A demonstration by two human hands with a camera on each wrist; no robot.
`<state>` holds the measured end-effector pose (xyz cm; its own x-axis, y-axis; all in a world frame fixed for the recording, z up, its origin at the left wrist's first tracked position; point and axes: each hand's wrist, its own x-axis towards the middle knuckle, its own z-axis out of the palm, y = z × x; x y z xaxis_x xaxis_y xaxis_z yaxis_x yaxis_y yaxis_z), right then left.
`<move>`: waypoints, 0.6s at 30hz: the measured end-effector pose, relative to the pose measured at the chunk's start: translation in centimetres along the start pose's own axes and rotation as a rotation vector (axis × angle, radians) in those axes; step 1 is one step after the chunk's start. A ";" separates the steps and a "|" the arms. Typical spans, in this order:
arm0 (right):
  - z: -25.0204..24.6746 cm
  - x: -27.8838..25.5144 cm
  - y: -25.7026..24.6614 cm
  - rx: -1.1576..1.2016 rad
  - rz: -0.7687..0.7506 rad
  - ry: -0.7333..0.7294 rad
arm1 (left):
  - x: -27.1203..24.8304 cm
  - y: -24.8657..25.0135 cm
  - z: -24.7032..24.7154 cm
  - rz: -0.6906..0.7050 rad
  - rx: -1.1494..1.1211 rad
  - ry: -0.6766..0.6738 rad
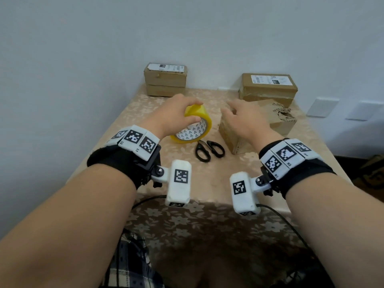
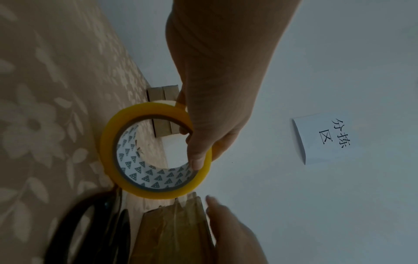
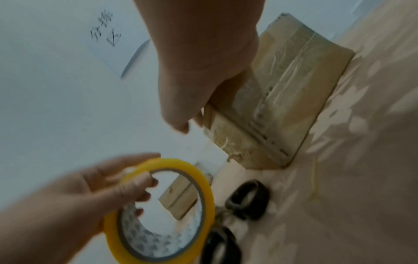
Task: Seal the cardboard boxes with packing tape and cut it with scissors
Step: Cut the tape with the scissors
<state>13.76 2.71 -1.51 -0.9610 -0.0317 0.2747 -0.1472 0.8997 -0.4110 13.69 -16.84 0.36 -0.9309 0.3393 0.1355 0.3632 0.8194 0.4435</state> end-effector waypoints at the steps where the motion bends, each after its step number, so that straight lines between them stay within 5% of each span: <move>1: -0.7 -0.4 -0.2 0.132 -0.022 0.020 | 0.0 0.0 0.0 0.001 -0.003 0.020; 4: -2.0 -1.8 -1.1 0.212 -0.136 0.156 | 0.4 0.3 0.0 0.019 -0.004 0.082; 10: 0.3 -3.2 -3.5 -0.098 -0.127 -0.273 | 0.7 0.8 0.2 0.042 -0.009 0.127; 18: 2.7 -3.5 -4.2 -0.202 -0.066 -0.398 | 0.5 0.3 0.5 0.059 0.044 0.113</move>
<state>17.08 -2.14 -3.06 -0.9720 -0.2218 -0.0776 -0.2010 0.9558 -0.2146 13.29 -16.20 0.07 -0.9055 0.3352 0.2602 0.4165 0.8197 0.3933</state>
